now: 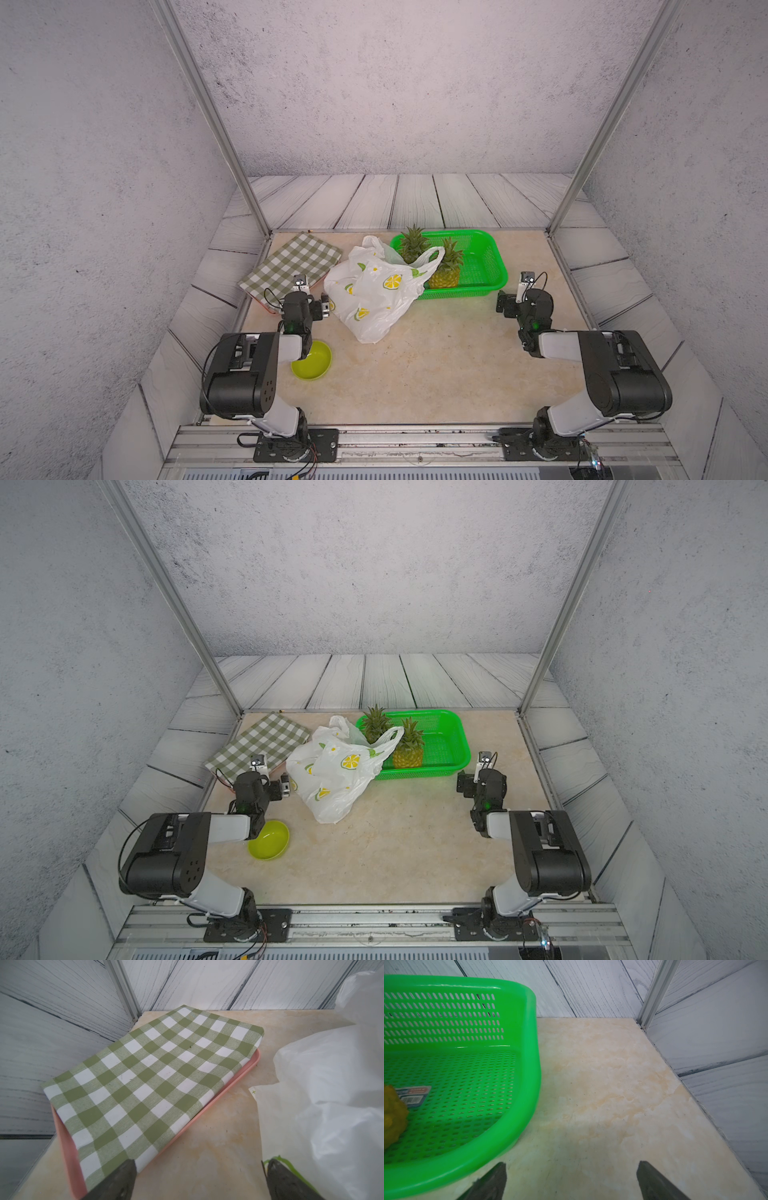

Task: Place the pineapple into a plastic bag & tie a knot
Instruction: Open the plastic bag at the center of the board.

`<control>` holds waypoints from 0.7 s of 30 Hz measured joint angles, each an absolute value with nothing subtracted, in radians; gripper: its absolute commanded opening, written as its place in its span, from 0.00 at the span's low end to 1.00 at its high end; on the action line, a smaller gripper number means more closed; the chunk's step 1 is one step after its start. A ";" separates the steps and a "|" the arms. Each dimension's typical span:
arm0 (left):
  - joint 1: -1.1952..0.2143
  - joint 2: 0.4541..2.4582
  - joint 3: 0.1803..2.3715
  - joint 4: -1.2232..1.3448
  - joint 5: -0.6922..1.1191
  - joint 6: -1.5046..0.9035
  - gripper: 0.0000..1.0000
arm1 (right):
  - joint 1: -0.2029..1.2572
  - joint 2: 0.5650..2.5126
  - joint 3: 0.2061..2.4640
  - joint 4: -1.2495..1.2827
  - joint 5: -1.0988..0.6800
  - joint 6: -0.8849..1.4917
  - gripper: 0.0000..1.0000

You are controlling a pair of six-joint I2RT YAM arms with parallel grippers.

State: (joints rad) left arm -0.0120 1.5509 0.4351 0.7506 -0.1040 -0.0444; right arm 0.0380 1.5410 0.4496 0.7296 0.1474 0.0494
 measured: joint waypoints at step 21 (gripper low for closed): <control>-0.022 1.356 0.540 0.441 -0.163 -0.099 1.00 | 0.034 1.429 0.511 0.517 0.175 0.086 0.99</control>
